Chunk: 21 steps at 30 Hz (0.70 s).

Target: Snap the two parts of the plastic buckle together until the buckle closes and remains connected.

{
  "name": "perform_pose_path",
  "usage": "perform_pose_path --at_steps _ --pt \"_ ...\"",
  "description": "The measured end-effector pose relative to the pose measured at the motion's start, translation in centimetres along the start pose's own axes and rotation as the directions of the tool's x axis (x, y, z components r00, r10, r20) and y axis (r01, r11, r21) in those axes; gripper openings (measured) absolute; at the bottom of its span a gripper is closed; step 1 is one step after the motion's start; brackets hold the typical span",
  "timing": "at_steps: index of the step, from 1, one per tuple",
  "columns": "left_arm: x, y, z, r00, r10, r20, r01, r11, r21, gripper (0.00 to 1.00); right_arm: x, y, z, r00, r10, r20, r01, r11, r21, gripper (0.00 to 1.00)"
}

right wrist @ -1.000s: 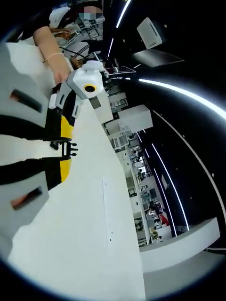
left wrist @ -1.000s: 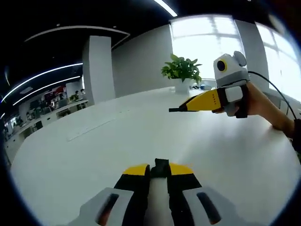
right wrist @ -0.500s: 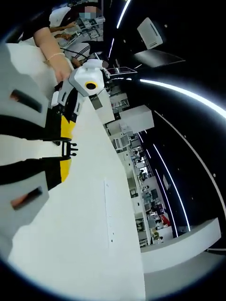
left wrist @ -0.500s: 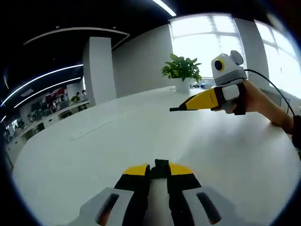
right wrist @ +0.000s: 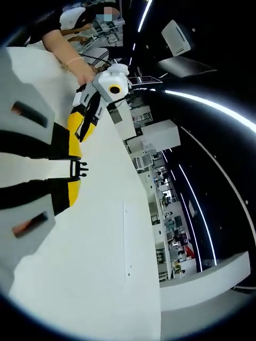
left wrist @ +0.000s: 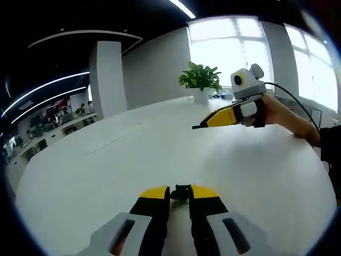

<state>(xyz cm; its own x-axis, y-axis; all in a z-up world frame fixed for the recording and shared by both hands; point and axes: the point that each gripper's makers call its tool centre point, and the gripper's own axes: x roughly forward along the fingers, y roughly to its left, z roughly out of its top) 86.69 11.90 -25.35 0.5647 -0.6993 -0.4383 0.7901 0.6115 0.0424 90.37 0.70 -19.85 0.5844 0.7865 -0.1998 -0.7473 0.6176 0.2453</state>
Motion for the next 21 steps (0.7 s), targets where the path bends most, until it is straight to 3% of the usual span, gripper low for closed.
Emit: perform_pose_path --at_steps 2,15,21 --pt "-0.08 0.04 -0.57 1.0 0.001 -0.025 0.0 1.0 0.014 0.14 0.02 0.12 -0.02 1.0 0.003 -0.001 -0.003 1.0 -0.002 0.13" --pt "-0.18 0.73 0.41 1.0 -0.03 0.005 0.03 1.0 -0.001 0.14 0.03 0.44 -0.14 1.0 0.004 -0.005 -0.004 1.0 -0.01 0.13" --pt "-0.3 0.66 -0.16 0.999 -0.04 -0.009 0.04 0.999 -0.005 0.14 0.06 0.44 -0.27 1.0 0.005 -0.008 -0.006 1.0 -0.006 0.13"
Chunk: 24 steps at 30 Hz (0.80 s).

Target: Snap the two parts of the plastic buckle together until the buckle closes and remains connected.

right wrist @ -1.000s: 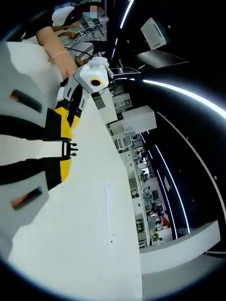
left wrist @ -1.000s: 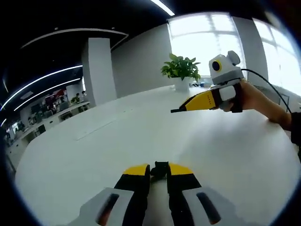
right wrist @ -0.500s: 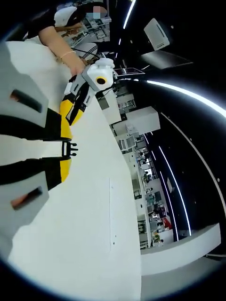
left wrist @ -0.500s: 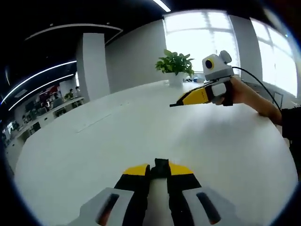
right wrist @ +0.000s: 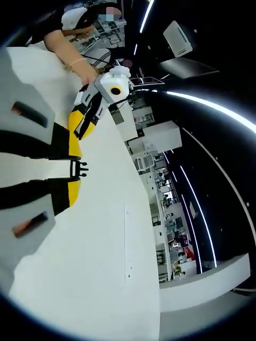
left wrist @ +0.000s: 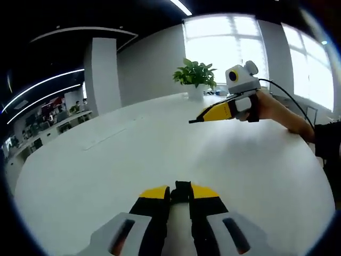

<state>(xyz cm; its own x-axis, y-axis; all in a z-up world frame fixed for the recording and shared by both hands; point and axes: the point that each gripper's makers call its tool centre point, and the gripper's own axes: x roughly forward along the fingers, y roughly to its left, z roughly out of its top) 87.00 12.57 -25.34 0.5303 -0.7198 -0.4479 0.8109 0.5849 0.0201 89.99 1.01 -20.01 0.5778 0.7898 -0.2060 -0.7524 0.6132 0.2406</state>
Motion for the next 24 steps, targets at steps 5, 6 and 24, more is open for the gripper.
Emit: perform_pose_path --at_steps 5,6,24 --pt "0.0 0.0 -0.1 1.0 -0.01 -0.003 0.01 1.0 -0.006 0.14 0.0 0.0 0.0 1.0 -0.001 -0.001 0.001 1.0 -0.004 0.13" --pt "-0.1 0.1 0.0 1.0 -0.01 -0.005 0.01 1.0 -0.003 0.14 0.0 0.0 0.0 1.0 -0.001 -0.001 0.001 1.0 -0.002 0.13" --pt "-0.9 -1.2 -0.7 0.997 -0.069 -0.03 0.069 0.997 -0.017 0.16 -0.1 0.0 0.0 1.0 -0.001 0.002 0.001 1.0 -0.001 0.13"
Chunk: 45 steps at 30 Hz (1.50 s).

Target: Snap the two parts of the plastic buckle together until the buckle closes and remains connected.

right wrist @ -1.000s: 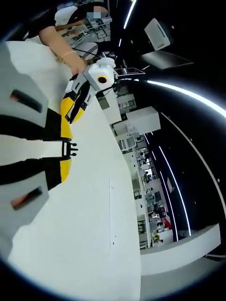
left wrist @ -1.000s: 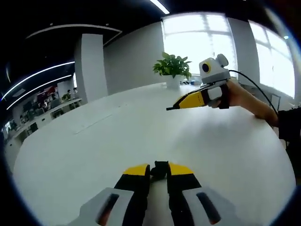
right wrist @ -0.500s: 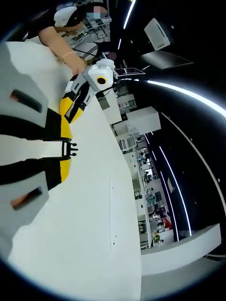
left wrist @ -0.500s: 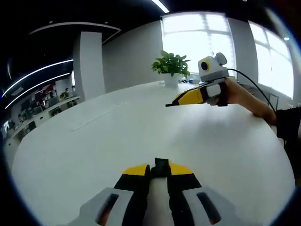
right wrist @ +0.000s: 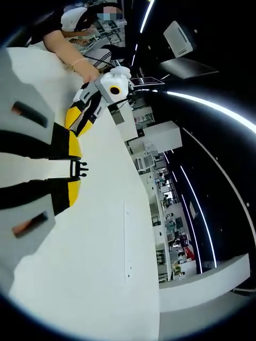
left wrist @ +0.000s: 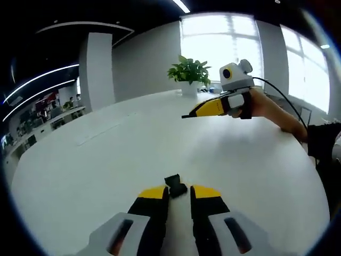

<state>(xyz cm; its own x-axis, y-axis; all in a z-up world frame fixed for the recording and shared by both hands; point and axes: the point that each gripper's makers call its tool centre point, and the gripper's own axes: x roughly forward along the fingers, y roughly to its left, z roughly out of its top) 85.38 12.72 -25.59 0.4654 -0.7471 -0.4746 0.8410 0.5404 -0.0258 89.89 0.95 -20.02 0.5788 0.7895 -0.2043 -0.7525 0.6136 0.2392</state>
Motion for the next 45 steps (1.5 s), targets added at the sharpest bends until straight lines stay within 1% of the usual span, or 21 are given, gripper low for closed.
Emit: perform_pose_path --at_steps 4,10,13,15,17,23,26,27,30,33,36,38,42,45 --pt "0.1 -0.4 0.0 1.0 -0.028 -0.006 0.028 1.0 -0.007 0.16 0.0 0.1 0.0 1.0 -0.001 0.001 0.001 1.0 -0.003 0.13" --pt "0.2 -1.5 -0.1 0.998 -0.053 -0.022 0.054 0.998 0.035 0.16 0.1 0.1 -0.1 1.0 -0.001 -0.001 0.001 1.0 -0.003 0.13" --pt "0.3 -2.3 -0.1 0.997 -0.078 -0.027 0.08 0.995 0.052 0.16 0.0 0.2 -0.1 1.0 -0.001 -0.002 0.001 1.0 -0.002 0.13" --pt "0.3 -2.7 -0.1 0.996 -0.08 -0.032 0.082 0.994 0.073 0.16 0.0 0.2 -0.2 1.0 -0.002 -0.001 0.002 1.0 -0.001 0.13" --pt "0.1 -3.0 0.1 0.996 -0.088 -0.021 0.089 0.992 0.084 0.16 0.0 0.2 -0.2 1.0 -0.004 0.0 0.004 1.0 -0.001 0.13" --pt "-0.4 -2.6 1.8 0.996 -0.068 0.058 0.061 0.991 0.119 0.16 -0.1 0.1 -0.1 1.0 -0.006 0.002 0.006 1.0 -0.001 0.13" --pt "-0.6 -2.9 2.1 0.994 -0.08 0.068 0.072 0.991 0.117 0.15 -0.1 0.1 -0.1 1.0 -0.008 0.003 0.008 1.0 0.0 0.13" --pt "-0.6 -3.0 2.1 0.995 -0.079 0.067 0.071 0.99 0.122 0.16 -0.2 0.0 0.0 1.0 -0.009 0.005 0.009 1.0 0.003 0.13" --pt "-0.4 -2.6 1.4 0.998 -0.05 0.032 0.044 0.983 0.178 0.16 -0.2 0.0 0.0 1.0 -0.007 0.007 0.007 1.0 0.013 0.13" --pt "-0.1 -2.0 1.0 1.0 -0.017 0.013 0.014 0.982 0.188 0.18 -0.3 0.0 0.0 1.0 -0.004 0.01 0.004 1.0 0.022 0.13" --pt "0.1 -1.5 0.6 1.0 -0.01 0.001 0.009 0.983 0.182 0.18 -0.4 0.0 -0.1 1.0 -0.007 0.008 0.007 1.0 0.023 0.13" --pt "0.1 -1.2 0.7 1.0 0.005 0.004 -0.006 0.984 0.177 0.18 -0.4 0.0 -0.2 1.0 -0.007 0.006 0.007 1.0 0.025 0.13" --pt "0.3 -0.8 1.2 0.999 0.021 0.032 -0.025 0.986 0.164 0.18 -0.3 0.0 -0.2 1.0 -0.004 0.005 0.004 1.0 0.029 0.13" --pt "0.6 -0.9 1.3 0.999 0.026 0.031 -0.031 0.985 0.169 0.18 -0.3 0.0 -0.2 1.0 -0.004 0.005 0.004 0.999 0.032 0.13"
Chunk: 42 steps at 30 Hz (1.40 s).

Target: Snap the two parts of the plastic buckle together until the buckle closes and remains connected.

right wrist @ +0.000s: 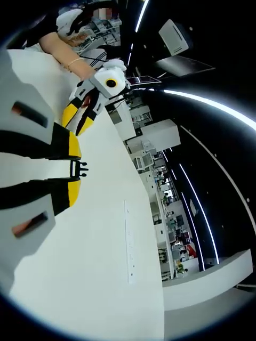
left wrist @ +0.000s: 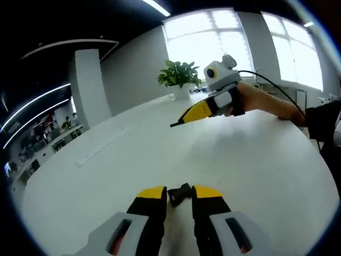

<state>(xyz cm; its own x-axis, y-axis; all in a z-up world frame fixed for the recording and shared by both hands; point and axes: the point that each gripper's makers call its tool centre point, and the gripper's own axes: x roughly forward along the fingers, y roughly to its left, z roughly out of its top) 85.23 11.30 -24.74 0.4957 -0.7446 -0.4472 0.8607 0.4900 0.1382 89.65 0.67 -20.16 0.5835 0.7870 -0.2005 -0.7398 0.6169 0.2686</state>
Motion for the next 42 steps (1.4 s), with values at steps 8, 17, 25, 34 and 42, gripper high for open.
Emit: perform_pose_path --at_steps 8,17,25,34,42 --pt "0.6 0.4 -0.2 1.0 0.021 -0.016 -0.02 1.0 0.014 0.19 0.1 0.0 -0.1 1.0 0.007 0.001 -0.007 1.0 0.026 0.13" --pt "0.6 1.0 -0.3 1.0 0.022 0.011 -0.021 0.998 -0.056 0.21 0.2 -0.1 -0.1 1.0 0.011 -0.001 -0.011 0.999 0.036 0.13" --pt "0.5 0.8 -0.4 1.0 0.016 0.013 -0.015 0.995 -0.097 0.21 0.4 -0.2 -0.2 1.0 0.013 -0.007 -0.013 0.999 0.044 0.13" --pt "-0.1 0.1 -0.6 1.0 -0.012 -0.023 0.01 0.997 -0.073 0.21 0.4 0.0 -0.4 1.0 0.019 -0.013 -0.018 0.999 0.049 0.13" --pt "-0.5 -0.3 -0.8 0.999 -0.016 -0.044 0.014 0.999 -0.047 0.23 0.3 0.0 -0.5 1.0 0.018 -0.014 -0.018 0.999 0.052 0.13"
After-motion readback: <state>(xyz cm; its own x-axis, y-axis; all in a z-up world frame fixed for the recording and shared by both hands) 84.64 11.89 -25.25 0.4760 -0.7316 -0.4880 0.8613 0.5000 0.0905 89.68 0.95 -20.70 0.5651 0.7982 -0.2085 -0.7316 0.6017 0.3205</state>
